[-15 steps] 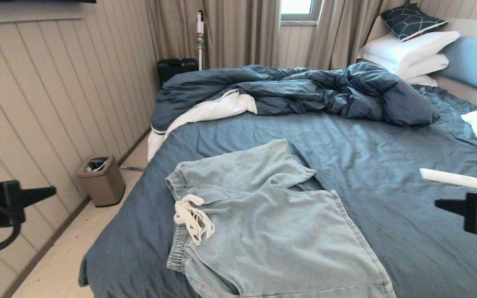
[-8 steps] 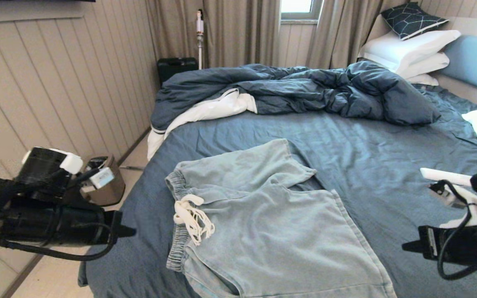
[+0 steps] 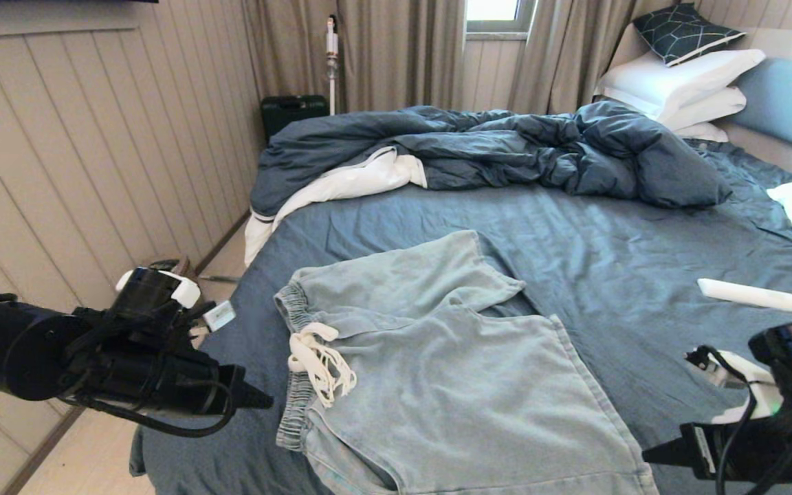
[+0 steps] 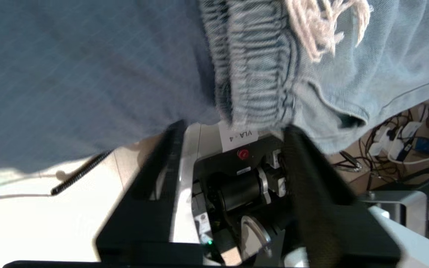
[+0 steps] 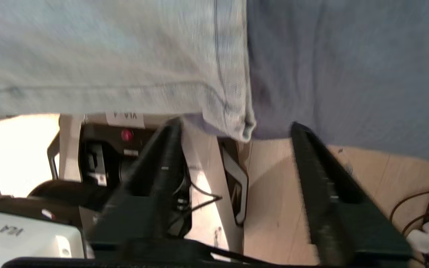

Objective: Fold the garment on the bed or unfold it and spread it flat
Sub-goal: Fold the blue shorts

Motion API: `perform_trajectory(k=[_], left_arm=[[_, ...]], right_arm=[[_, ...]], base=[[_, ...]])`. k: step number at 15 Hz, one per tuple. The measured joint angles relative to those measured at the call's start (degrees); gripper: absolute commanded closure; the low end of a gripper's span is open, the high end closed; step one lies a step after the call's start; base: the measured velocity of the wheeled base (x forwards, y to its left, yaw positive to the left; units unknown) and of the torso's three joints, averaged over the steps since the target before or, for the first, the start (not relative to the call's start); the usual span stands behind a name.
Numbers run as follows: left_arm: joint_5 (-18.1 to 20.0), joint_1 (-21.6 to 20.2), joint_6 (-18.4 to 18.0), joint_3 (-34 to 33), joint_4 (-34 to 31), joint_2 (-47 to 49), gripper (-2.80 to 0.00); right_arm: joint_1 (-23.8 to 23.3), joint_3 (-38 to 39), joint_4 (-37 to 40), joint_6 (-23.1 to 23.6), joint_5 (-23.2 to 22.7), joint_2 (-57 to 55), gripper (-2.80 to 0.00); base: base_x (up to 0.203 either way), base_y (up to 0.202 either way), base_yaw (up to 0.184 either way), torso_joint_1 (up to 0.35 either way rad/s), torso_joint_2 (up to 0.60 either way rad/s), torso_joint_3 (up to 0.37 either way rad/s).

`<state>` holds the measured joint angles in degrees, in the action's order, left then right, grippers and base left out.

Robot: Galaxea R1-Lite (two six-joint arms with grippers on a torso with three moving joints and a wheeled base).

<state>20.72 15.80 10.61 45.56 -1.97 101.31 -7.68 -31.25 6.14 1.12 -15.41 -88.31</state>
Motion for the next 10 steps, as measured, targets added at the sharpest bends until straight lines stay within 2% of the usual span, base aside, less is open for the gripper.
perform_trajectory(k=[5,10], left_arm=[[-0.33,0.62,1.49,0.17,5.23,4.97,-2.80],[-0.30,0.73,2.36,0.24,8.99,8.69,-2.80]], right_arm=[[0.58,2.46,-5.44,-0.20,-0.02,-4.35,-2.80],[3.94,3.91,-8.89,-1.94,-0.11,-8.28,-2.80]], base=[[0.000,0.000,0.000,0.000,0.00,0.000],[0.000,0.000,0.000,0.000,0.00,0.000]])
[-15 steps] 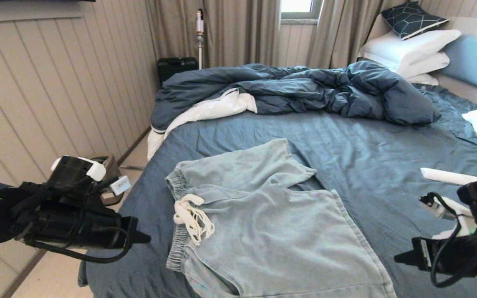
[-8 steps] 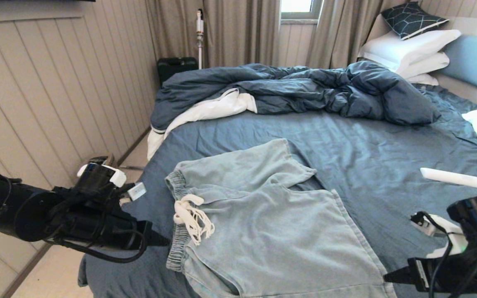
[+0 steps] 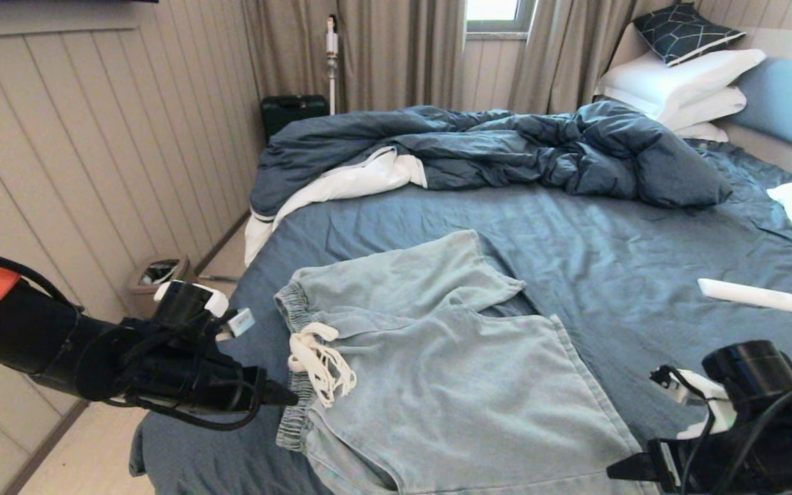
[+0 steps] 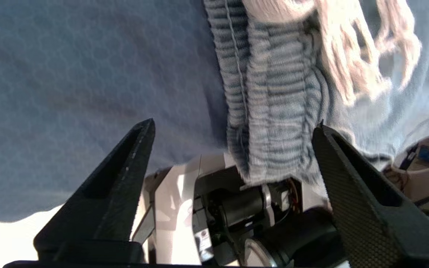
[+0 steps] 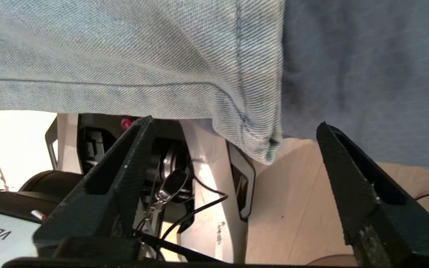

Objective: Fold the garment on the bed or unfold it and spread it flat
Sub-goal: Fold the blue shorts

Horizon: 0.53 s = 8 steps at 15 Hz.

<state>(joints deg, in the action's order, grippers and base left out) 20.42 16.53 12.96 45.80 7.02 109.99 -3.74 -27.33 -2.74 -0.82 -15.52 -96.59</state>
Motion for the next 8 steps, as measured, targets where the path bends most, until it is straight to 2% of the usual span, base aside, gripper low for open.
perform_trajectory(k=[3,8], left_arm=[[0.16,1.13,1.75,-0.16,2.30,1.15,-2.80],[0.45,5.95,5.51,-0.32,3.29,0.75,-2.80]], right_arm=[[1.19,0.13,-0.01,-0.38,-0.11,-0.67,-2.80],[1.43,-0.19,-0.06,-1.19,-0.18,-0.99,-2.80]], base=[[0.000,0.000,0.000,0.000,0.00,0.000],[0.000,0.000,0.000,0.000,0.00,0.000]])
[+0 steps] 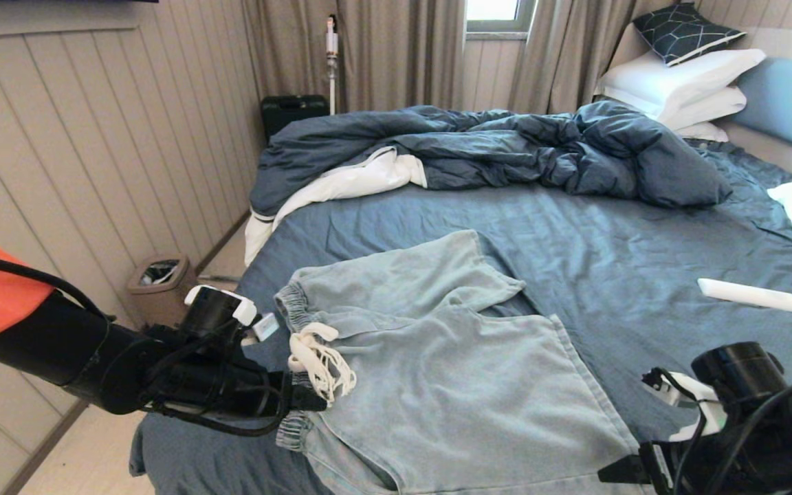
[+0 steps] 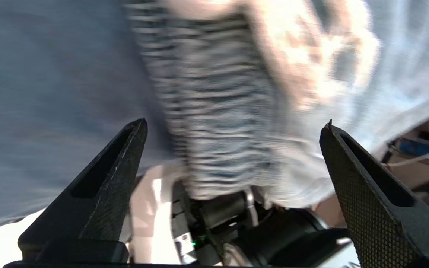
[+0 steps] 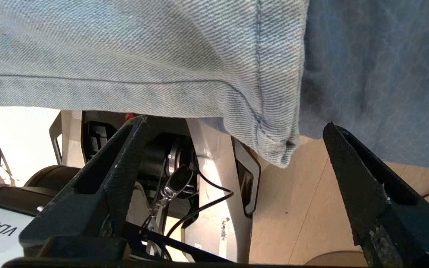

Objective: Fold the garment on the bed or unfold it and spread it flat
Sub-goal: Fold the blue shorts

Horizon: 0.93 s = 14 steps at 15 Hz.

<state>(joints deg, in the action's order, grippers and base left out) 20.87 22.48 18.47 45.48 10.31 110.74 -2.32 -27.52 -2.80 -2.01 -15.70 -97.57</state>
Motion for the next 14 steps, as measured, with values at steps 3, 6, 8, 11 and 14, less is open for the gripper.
perform_trajectory(k=[3,6,8,11,14], left_arm=[[0.10,1.17,0.77,-0.06,0.41,-0.36,-2.80],[0.66,2.68,1.81,-0.15,0.43,-0.38,-2.80],[0.48,3.10,1.77,-0.12,0.61,0.07,-2.80],[-0.67,3.02,1.66,-0.43,3.46,1.69,-2.80],[-2.72,1.91,1.53,-0.56,4.23,2.92,-2.80]], right_arm=[[-0.07,-0.07,-0.03,0.00,0.00,0.15,-2.80],[0.01,0.31,-0.02,0.01,-0.13,0.90,-2.80],[0.06,0.57,-0.02,0.01,-0.45,1.35,-2.80],[0.11,1.07,-0.20,0.06,-1.27,1.57,-2.80],[0.11,2.26,-3.62,0.15,-1.74,1.38,-2.80]], base=[[0.000,0.000,0.000,0.000,0.00,0.000],[0.000,0.000,0.000,0.000,0.00,0.000],[0.000,0.000,0.000,0.000,0.00,0.000],[0.000,0.000,0.000,0.000,0.00,0.000],[0.000,0.000,0.000,0.000,0.00,0.000]])
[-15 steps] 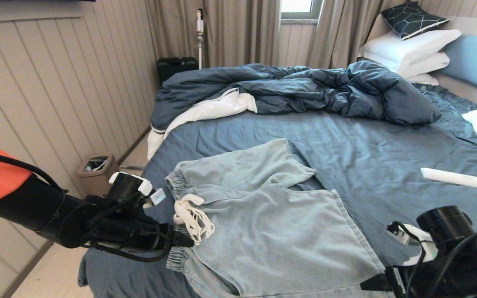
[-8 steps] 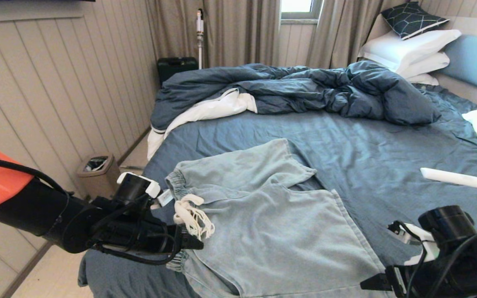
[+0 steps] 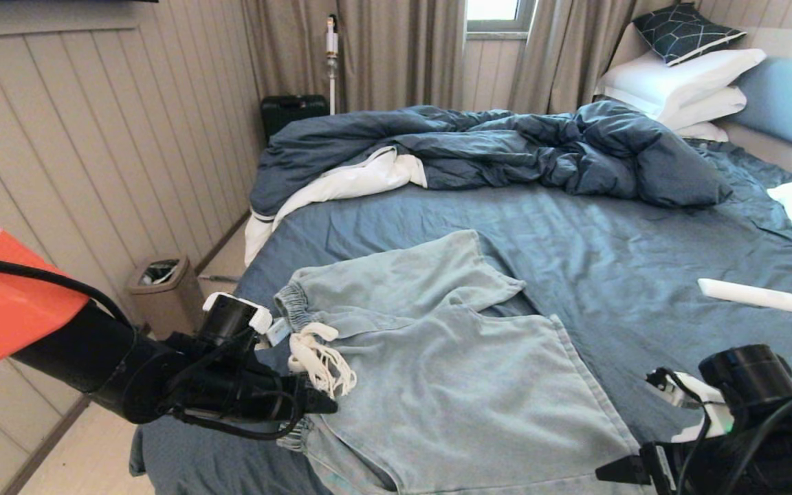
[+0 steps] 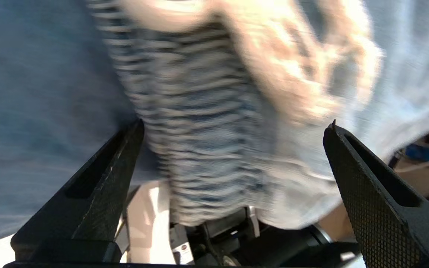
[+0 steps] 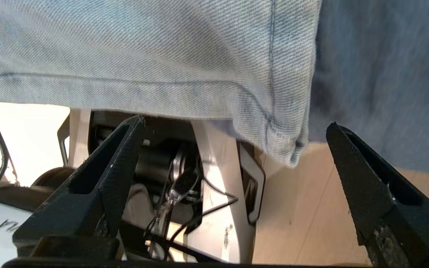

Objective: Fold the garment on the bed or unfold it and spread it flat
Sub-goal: Fold the blue shorts

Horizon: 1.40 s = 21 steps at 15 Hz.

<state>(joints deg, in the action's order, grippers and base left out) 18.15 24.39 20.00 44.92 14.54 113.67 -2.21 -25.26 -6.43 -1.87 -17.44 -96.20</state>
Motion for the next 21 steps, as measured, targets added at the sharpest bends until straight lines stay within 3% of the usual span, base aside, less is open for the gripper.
perform_trajectory(k=[9,10,11,12,13,21], left_arm=[[0.21,1.03,-0.39,-0.20,0.80,0.97,-2.80],[0.17,1.12,-0.39,0.15,0.76,1.22,-1.60],[0.09,1.24,-0.35,0.35,0.74,1.49,0.00],[0.01,1.45,-0.33,0.41,0.67,1.66,0.00],[-0.01,1.81,-0.35,0.44,0.61,1.71,0.00],[-0.05,2.52,-0.19,0.39,0.69,1.79,0.00]], right_arm=[[0.04,1.04,-2.58,-0.03,-0.02,-2.10,-2.80],[0.01,1.01,-2.56,-0.04,-0.01,-2.15,-2.80],[0.01,1.01,-2.56,-0.04,-0.02,-2.17,-2.80],[0.01,1.01,-2.56,0.00,-0.01,-2.17,-2.80],[0.04,1.01,-2.56,0.02,-0.02,-2.23,0.00],[0.69,1.54,-2.53,0.42,0.14,-2.48,0.00]], base=[[0.000,0.000,0.000,0.000,0.00,0.000],[0.000,0.000,0.000,0.000,0.00,0.000],[0.000,0.000,0.000,0.000,0.00,0.000],[0.000,0.000,0.000,0.000,0.00,0.000],[0.000,0.000,0.000,0.000,0.00,0.000],[0.000,0.000,0.000,0.000,0.00,0.000]])
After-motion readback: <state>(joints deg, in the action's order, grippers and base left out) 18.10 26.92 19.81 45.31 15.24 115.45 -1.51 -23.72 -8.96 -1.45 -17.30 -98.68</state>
